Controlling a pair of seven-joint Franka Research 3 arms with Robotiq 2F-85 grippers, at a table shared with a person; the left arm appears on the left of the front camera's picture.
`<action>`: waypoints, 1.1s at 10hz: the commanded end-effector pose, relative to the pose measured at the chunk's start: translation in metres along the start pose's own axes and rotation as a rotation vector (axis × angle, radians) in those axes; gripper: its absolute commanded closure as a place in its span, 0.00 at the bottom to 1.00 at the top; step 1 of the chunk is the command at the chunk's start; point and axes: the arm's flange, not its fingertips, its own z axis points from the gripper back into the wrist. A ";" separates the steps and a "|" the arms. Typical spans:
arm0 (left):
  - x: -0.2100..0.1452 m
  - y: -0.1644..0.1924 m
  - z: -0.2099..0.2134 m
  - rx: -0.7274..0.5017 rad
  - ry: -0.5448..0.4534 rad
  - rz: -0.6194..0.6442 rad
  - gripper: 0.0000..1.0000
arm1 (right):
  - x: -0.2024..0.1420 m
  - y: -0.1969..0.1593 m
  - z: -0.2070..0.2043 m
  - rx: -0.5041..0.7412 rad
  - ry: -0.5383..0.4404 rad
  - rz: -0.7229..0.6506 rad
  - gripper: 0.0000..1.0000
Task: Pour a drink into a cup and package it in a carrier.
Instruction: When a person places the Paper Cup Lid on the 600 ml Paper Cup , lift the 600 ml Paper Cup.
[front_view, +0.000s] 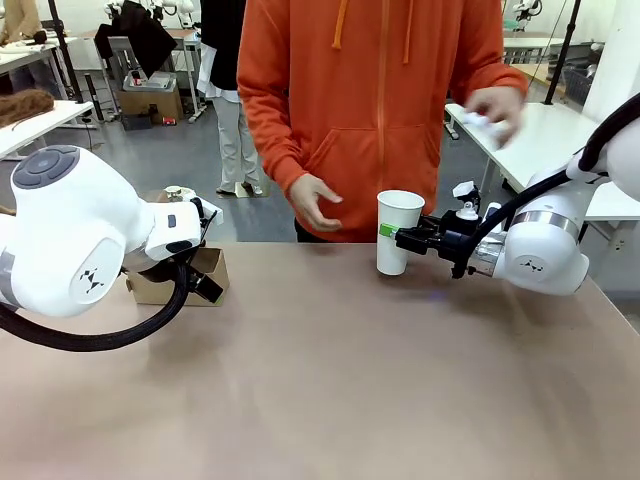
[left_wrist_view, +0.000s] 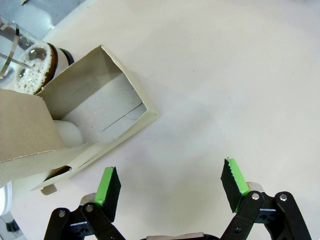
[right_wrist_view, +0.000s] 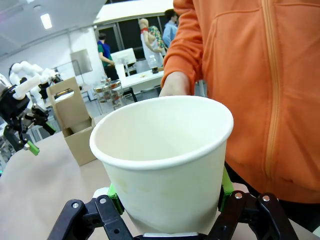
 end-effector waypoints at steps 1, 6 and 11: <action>0.000 0.000 0.000 -0.001 -0.001 0.001 0.00 | 0.002 0.001 -0.002 -0.003 -0.009 -0.011 0.19; 0.000 0.000 0.000 -0.001 -0.001 0.001 0.00 | 0.002 0.001 -0.002 -0.003 -0.009 -0.011 0.19; 0.000 0.000 0.000 -0.001 -0.001 0.001 0.00 | 0.002 0.001 -0.002 -0.003 -0.009 -0.011 0.19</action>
